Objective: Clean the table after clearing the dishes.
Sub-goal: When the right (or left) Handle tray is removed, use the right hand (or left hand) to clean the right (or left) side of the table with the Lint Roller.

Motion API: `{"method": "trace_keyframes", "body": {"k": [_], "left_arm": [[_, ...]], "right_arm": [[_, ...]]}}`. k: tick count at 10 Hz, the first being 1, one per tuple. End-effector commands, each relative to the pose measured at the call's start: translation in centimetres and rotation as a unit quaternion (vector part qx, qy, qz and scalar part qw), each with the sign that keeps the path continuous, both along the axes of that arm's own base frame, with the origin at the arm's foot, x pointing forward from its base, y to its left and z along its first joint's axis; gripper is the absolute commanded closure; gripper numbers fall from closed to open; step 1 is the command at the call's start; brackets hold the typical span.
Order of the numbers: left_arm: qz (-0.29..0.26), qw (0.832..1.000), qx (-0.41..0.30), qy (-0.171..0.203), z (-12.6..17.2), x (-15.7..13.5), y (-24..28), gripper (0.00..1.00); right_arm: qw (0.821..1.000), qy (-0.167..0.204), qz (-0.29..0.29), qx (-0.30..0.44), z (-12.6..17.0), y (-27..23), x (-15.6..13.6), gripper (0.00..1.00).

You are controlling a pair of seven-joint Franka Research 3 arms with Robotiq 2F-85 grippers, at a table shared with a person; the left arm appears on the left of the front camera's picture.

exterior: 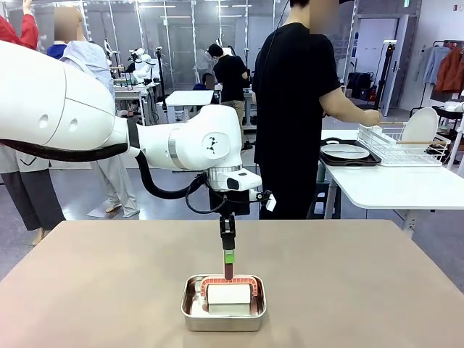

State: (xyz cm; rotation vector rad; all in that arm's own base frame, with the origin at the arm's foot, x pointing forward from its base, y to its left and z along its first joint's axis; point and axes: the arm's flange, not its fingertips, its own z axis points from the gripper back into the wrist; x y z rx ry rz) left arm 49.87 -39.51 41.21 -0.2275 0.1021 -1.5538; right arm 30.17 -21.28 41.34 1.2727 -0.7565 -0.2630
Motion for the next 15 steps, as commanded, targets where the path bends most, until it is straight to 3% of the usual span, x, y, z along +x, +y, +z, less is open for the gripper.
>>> {"method": "trace_keyframes", "body": {"k": [1,3,4,7,8,10,11,12,13,14,15], "left_arm": [[0.009,1.000,0.009,-0.002,0.7,0.1,0.4,1.00],[0.013,1.000,0.013,0.010,2.0,-0.1,0.8,0.97],[0.050,0.998,0.032,0.019,4.1,-0.5,1.0,0.85],[0.210,0.977,0.033,0.028,11.8,-0.7,5.4,0.85],[0.276,0.960,0.000,0.042,12.7,-0.1,7.7,0.85],[0.473,0.880,-0.031,0.017,12.4,0.5,14.5,0.85],[0.523,0.850,-0.063,0.019,11.6,0.5,18.4,0.85],[0.547,0.833,-0.082,0.006,10.9,0.3,21.0,0.85],[0.529,0.844,-0.085,-0.011,10.3,0.3,22.1,0.85],[0.518,0.851,-0.068,-0.055,10.1,0.8,22.5,0.85],[0.538,0.840,-0.065,0.021,12.0,3.2,22.9,0.85]], "right_arm": [[1.000,-0.005,0.004,0.000,0.2,0.0,-0.2,0.00],[1.000,-0.005,0.004,0.000,0.2,0.0,-0.2,0.00],[1.000,-0.005,0.004,0.000,0.2,0.0,-0.2,0.00],[1.000,-0.005,0.004,0.000,0.2,0.0,-0.2,0.00],[1.000,-0.005,0.004,0.000,0.2,0.0,-0.2,0.00],[1.000,-0.005,0.004,0.000,0.2,0.0,-0.2,0.00],[1.000,-0.005,0.004,0.000,0.2,0.0,-0.2,0.00],[1.000,-0.005,0.004,0.000,0.2,0.0,-0.2,0.00],[1.000,-0.005,0.004,0.000,0.2,0.0,-0.2,0.00],[1.000,-0.005,0.004,0.000,0.2,0.0,-0.2,0.00],[1.000,-0.005,0.004,0.000,0.2,0.0,-0.2,0.00]]}}
